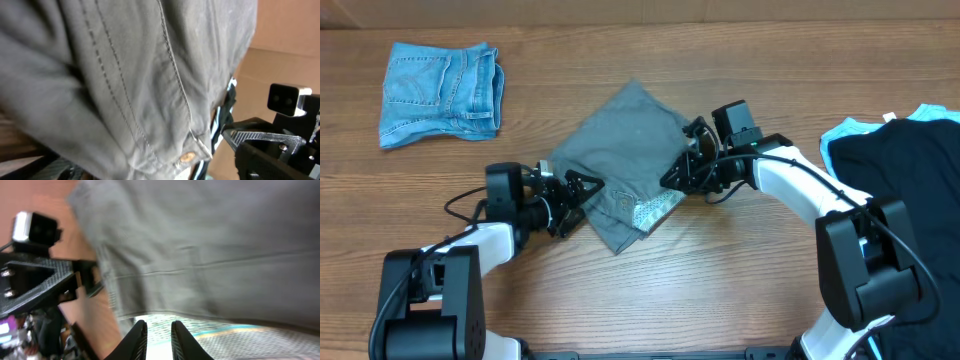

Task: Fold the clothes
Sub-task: 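Lift the shorts with both grippers and fold toward the top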

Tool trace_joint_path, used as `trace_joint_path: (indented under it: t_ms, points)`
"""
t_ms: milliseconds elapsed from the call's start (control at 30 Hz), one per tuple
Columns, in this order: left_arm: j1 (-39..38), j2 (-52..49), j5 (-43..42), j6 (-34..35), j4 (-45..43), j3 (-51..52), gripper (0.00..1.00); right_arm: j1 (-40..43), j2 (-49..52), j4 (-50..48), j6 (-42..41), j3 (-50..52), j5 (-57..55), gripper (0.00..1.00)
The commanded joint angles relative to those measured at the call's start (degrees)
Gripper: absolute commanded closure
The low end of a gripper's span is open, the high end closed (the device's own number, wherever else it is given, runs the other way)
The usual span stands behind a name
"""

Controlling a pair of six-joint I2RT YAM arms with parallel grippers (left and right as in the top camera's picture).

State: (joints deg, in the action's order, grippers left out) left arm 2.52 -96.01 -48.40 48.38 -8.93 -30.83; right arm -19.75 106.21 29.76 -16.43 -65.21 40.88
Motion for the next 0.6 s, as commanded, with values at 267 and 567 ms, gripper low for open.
trace_joint_path:
  t_ms: [267, 567]
  points:
    - [2.5, -4.7, 9.6, -5.3, 5.3, 4.6, 0.05, -8.2, 6.1, -6.5, -12.9, 0.1, -4.4, 0.84]
    - [-5.2, -5.0, 20.1, 2.9, 5.6, -0.2, 0.03, -10.8, 11.0, -7.2, -17.9, 0.1, -4.7, 0.86]
